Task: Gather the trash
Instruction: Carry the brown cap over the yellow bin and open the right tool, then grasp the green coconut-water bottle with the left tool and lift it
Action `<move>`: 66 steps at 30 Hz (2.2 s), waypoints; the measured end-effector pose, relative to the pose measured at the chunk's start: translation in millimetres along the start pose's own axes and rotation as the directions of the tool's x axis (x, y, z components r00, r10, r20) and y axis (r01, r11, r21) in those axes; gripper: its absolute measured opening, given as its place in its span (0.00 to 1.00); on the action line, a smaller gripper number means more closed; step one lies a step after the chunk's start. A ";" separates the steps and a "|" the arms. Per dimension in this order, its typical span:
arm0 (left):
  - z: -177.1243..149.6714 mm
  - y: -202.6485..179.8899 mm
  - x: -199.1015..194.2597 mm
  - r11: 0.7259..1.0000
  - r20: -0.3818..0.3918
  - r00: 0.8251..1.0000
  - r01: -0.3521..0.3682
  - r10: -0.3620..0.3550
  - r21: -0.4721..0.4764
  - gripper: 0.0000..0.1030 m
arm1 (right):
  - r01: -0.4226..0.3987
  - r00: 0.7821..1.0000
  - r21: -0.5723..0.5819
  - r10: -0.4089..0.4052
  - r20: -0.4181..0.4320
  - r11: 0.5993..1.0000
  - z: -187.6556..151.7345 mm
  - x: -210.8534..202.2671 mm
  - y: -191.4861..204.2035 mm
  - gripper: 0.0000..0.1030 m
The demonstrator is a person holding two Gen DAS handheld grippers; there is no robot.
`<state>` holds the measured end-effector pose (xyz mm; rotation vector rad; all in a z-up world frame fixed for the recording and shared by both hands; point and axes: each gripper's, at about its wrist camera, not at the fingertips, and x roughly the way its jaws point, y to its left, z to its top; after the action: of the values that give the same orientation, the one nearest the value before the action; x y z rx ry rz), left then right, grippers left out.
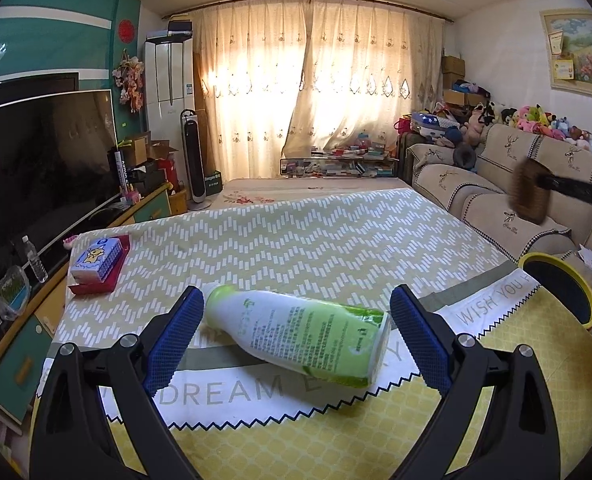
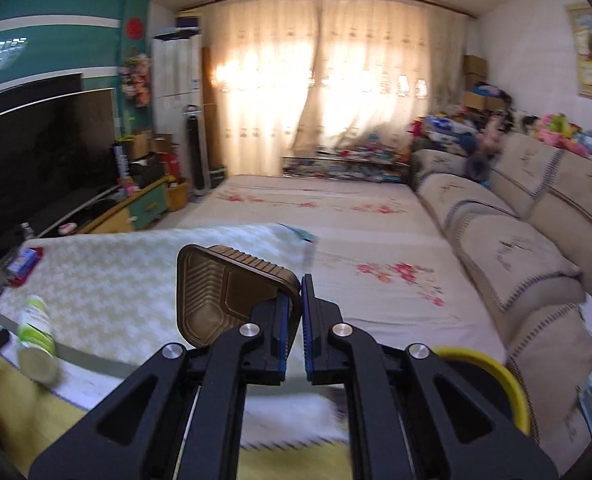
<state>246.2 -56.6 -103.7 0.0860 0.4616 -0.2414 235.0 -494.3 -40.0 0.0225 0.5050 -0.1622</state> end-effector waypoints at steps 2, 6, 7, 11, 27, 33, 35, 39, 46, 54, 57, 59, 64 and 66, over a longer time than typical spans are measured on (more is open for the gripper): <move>0.0 -1.6 -0.9 1.000 0.003 1.000 -0.001 0.001 0.006 0.90 | 0.063 0.998 0.024 -0.062 -0.016 0.998 -14.4 -7.7 -24.8 0.06; 0.2 -2.2 -1.4 1.000 0.004 1.000 -0.003 0.003 0.006 0.90 | 0.162 0.985 0.076 -0.158 -0.063 0.984 -41.2 -16.9 -69.9 0.06; 0.1 -1.6 -1.0 1.000 0.003 1.000 -0.002 0.002 0.006 0.90 | 0.183 0.982 0.088 -0.176 -0.074 0.979 -47.2 -18.7 -79.5 0.06; 0.8 0.0 -0.5 1.000 -0.002 1.000 -0.002 0.002 0.000 0.90 | 0.220 0.971 0.116 -0.206 -0.119 0.969 -65.7 -18.8 -106.2 0.06; 0.2 0.3 7.6 0.999 -0.065 0.997 -0.029 0.027 -0.024 0.94 | 0.220 0.969 0.125 -0.201 -0.147 0.967 -83.3 -17.0 -106.4 0.46; -4.8 -9.6 22.4 0.998 -0.167 0.984 -0.060 0.055 -0.027 0.94 | 0.199 0.975 0.155 -0.180 -0.130 0.968 -82.9 -26.2 -112.0 0.47; -6.0 -12.8 28.3 0.996 -0.203 0.977 -0.081 0.072 -0.032 0.94 | 0.186 0.978 0.168 -0.166 -0.127 0.968 -83.6 -27.8 -113.3 0.48; -11.2 -16.1 38.8 0.991 -0.267 0.959 -0.115 0.094 -0.062 0.95 | 0.159 0.983 0.189 -0.138 -0.118 0.969 -86.1 -28.5 -116.8 0.48; -15.4 -13.5 40.7 0.978 -0.298 0.941 -0.191 0.159 -0.081 0.95 | 0.118 0.988 0.228 -0.093 -0.121 0.967 -92.5 -24.8 -124.5 0.48; -27.4 14.8 10.0 0.960 -0.288 0.932 -0.260 0.222 -0.102 0.94 | 0.088 0.991 0.247 -0.058 -0.124 0.965 -95.4 -20.7 -125.4 0.49; -35.2 28.1 -4.9 0.949 -0.289 0.923 -0.295 0.253 -0.112 0.95 | 0.076 0.992 0.245 -0.048 -0.120 0.967 -94.7 -21.0 -122.5 0.49; -40.0 35.8 -10.4 0.945 -0.293 0.924 -0.296 0.247 -0.137 0.95 | 0.067 0.993 0.245 -0.040 -0.115 0.967 -93.7 -21.5 -120.1 0.49; -42.8 40.6 -9.6 0.939 -0.312 0.918 -0.306 0.246 -0.160 0.95 | 0.044 0.994 0.230 -0.020 -0.106 0.972 -90.1 -23.8 -109.6 0.49; -44.4 42.4 -7.5 0.938 -0.324 0.918 -0.298 0.230 -0.178 0.94 | 0.041 0.994 0.224 -0.018 -0.104 0.974 -88.6 -25.3 -108.4 0.49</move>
<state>231.2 -8.0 -138.8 -0.0375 0.7699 0.0966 153.3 -592.1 -103.3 0.2464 0.5863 -0.2475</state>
